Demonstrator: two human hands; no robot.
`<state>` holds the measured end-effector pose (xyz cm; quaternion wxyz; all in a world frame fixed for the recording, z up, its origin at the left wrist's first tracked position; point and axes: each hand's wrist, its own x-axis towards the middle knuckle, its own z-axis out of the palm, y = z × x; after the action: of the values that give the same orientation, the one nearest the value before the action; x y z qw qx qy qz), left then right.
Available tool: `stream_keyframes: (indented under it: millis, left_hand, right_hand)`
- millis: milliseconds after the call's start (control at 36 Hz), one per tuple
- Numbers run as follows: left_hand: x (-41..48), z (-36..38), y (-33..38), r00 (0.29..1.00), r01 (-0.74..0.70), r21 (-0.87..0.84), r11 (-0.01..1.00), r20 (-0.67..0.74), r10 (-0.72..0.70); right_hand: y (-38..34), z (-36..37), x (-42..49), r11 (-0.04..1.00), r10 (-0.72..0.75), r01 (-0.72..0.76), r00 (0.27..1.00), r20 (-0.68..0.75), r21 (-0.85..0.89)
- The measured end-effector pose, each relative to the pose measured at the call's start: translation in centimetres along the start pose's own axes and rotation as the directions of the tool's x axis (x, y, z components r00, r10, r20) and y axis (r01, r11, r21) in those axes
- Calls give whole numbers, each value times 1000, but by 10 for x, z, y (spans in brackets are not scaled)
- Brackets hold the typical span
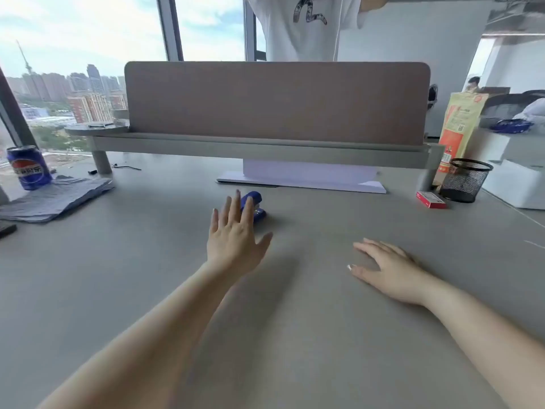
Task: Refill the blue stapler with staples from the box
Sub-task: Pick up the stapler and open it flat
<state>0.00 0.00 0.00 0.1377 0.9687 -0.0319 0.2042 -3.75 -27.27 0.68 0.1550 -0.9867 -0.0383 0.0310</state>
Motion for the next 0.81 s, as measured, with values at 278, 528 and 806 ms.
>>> stream_keyframes:
  millis: [278,528,806]
  left_hand:
    - [21,21,1,998,47,-27,999,32,-46]
    - [-1,23,48,914,-338,-323,884,110,390]
    - [5,36,90,920,-378,-286,880,-9,392]
  right_hand:
    - [2,7,10,999,-27,29,994,-105,19]
    - [4,1,8,957,14,48,978,-210,285]
    - [11,1,18,799,90,83,963,-255,596]
